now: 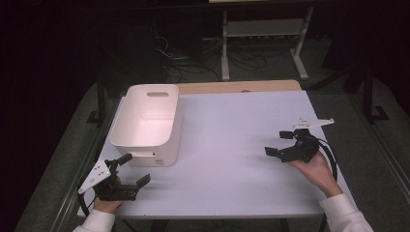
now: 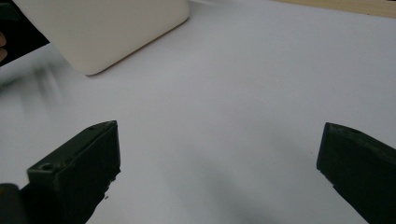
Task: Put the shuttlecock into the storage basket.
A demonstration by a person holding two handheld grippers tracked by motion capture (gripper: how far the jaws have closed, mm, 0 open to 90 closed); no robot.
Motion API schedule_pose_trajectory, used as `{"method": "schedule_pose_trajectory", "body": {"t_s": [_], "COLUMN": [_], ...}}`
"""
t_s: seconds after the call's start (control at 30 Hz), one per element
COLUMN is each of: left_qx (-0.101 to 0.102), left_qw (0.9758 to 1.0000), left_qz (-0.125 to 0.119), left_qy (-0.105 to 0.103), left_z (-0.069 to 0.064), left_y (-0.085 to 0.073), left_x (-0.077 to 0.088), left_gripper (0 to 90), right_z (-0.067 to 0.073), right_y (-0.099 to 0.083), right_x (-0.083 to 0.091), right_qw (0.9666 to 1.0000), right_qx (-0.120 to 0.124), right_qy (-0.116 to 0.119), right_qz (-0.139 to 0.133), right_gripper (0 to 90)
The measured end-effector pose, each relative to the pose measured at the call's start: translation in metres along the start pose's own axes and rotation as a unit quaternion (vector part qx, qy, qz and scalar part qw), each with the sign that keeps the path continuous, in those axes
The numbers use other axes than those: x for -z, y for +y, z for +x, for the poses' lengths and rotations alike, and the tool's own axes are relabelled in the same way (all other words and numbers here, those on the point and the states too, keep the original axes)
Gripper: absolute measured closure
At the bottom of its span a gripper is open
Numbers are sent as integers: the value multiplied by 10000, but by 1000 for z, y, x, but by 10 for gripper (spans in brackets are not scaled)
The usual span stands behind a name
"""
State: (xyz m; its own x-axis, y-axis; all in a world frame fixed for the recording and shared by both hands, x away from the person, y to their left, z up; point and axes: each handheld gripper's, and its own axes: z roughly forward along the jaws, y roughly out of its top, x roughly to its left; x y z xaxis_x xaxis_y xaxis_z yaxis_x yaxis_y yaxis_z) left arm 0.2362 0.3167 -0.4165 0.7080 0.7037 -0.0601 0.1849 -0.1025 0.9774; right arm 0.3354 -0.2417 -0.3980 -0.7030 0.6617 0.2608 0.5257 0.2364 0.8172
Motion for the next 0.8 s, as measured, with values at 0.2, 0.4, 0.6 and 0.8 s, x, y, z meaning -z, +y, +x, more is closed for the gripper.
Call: {"method": "schedule_pose_trajectory", "body": {"t_s": [0.2, 0.4, 0.6, 0.8], "left_qx": [-14, -21, -30, -25], "left_qw": [10000, 10000, 10000, 10000], "left_qz": [9, -3, -23, -35], "left_qy": [-5, -10, -31, -22], "left_z": [0, 0, 0, 0], "left_y": [0, 0, 0, 0], "left_x": [0, 1, 1, 1], "left_gripper": [0, 0, 0, 0], "right_z": [-4, -6, -7, -8], "right_y": [-6, -14, -23, -27], "right_x": [5, 7, 11, 13], "right_qw": [9999, 9999, 9997, 9996], "right_qx": [-72, -66, -79, -81], "right_qy": [-85, -138, -198, -232], "right_qz": [-52, -17, -72, -113], "right_gripper": [0, 0, 0, 0]}}
